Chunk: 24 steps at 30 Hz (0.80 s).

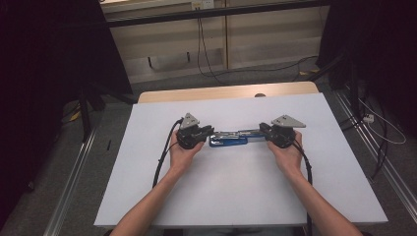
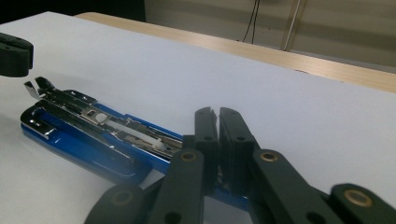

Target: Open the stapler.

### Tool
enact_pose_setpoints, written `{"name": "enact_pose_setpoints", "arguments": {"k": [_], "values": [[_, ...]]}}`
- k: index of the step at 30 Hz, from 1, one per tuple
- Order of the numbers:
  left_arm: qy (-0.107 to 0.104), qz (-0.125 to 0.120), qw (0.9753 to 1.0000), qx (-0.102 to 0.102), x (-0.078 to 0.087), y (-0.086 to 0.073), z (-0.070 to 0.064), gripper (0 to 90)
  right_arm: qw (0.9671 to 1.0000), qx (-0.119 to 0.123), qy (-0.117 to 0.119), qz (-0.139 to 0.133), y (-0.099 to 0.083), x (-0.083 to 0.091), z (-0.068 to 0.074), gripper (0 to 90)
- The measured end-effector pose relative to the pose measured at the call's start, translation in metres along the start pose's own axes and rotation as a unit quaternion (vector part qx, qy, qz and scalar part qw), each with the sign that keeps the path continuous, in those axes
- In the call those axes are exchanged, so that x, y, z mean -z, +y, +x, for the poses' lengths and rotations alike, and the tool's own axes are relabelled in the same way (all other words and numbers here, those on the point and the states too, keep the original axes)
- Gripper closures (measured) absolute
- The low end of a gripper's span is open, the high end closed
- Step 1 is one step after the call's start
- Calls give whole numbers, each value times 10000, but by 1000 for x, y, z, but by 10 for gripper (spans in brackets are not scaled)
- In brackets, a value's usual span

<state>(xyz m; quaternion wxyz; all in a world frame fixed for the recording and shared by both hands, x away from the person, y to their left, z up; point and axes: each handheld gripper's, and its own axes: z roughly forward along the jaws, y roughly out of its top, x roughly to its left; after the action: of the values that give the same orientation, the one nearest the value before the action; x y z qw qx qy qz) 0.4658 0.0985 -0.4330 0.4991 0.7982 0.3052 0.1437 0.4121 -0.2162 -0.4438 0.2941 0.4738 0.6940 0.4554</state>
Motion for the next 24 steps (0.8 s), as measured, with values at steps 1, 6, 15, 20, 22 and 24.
{"name": "enact_pose_setpoints", "arguments": {"k": [1, 6, 15, 20, 22, 24], "values": [[13, -10, 10000, 6, 1, 0, 1, 754, 10000, -13, 18, -20, 0, 0, 0, 846], [47, -52, 9999, 114, 4, 0, 2, 568, 9999, -124, -16, -17, 2, 1, -1, 696], [320, -71, 9994, 127, 7, 3, 4, 236, 9997, -168, -181, -14, 2, -1, -1, 271], [414, 28, 9987, 281, 6, 2, 5, 43, 9997, -83, -217, -103, 4, -2, 2, 65], [332, 80, 9989, 326, 7, 1, 5, 42, 9997, -118, -201, -117, 4, -2, 2, 52], [358, 105, 9988, 307, 10, 0, 4, 42, 9997, -122, -177, -120, 4, -1, 2, 33]]}}
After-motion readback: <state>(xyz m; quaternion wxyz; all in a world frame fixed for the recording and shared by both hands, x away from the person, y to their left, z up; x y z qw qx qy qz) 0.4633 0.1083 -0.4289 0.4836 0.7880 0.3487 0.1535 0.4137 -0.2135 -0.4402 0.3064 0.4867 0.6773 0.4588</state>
